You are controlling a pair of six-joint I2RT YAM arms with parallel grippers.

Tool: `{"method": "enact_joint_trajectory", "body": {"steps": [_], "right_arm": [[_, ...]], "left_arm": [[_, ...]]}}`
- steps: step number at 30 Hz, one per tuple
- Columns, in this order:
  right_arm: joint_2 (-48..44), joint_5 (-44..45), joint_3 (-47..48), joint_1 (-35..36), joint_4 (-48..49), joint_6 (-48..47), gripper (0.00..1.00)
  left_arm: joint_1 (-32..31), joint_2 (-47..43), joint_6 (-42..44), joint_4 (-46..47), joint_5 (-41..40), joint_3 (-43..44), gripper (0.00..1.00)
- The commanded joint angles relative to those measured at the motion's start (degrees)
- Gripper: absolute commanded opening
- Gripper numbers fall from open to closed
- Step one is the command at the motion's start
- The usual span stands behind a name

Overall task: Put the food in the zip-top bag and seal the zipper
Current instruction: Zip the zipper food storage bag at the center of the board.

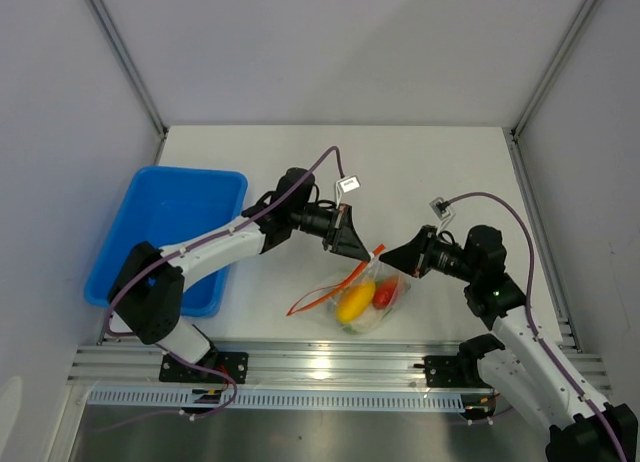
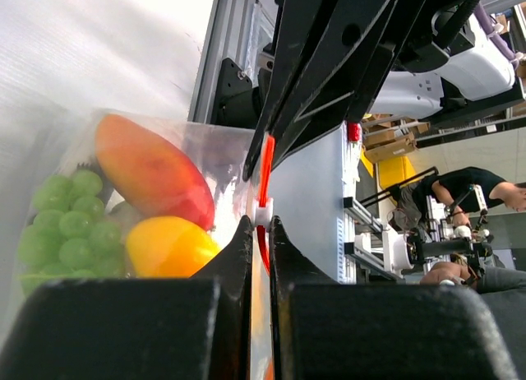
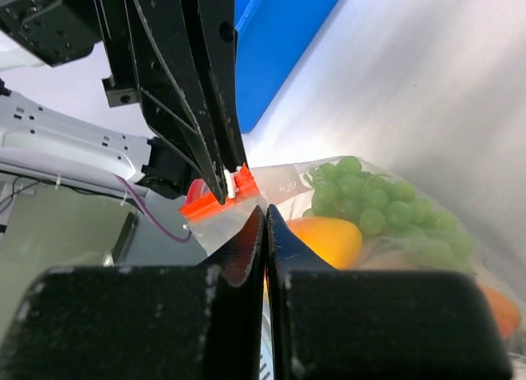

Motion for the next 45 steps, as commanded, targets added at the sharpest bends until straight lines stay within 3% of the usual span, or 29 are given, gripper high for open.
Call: {"method": "enact_joint_trajectory", "body": {"steps": [1, 11, 18, 29, 41, 45], "right_arm": [[-1.4, 3.2, -0.3, -1.7, 5.9, 2.0, 0.00], [-2.1, 2.8, -1.9, -4.1, 10.1, 7.6, 0.00], [-2.1, 3.6, -2.0, -5.2, 10.5, 9.7, 0.00], [-1.2, 3.6, 0.7, -6.8, 4.6, 6.4, 0.00], [-1.2, 3.8, 1.6, -7.6, 3.2, 5.3, 0.00], [-0.8, -3.1, 1.2, -7.7, 7.8, 5.8, 0.00]], "left_arm": [[0.1, -2.7, 1.3, -0.5, 2.6, -1.3, 0.01], [0.1, -4.7, 1.1, 0.5, 2.3, -4.8, 0.01], [0.1, -8.1, 4.9, -6.1, -0.2, -5.5, 0.00], [0.1, -16.1, 10.7, -18.8, -6.6, -6.4, 0.01], [0.1, -22.9, 11.4, -21.0, -9.3, -11.2, 0.00], [0.2, -24.1, 11.9, -20.9, -9.2, -11.7, 0.01]]}}
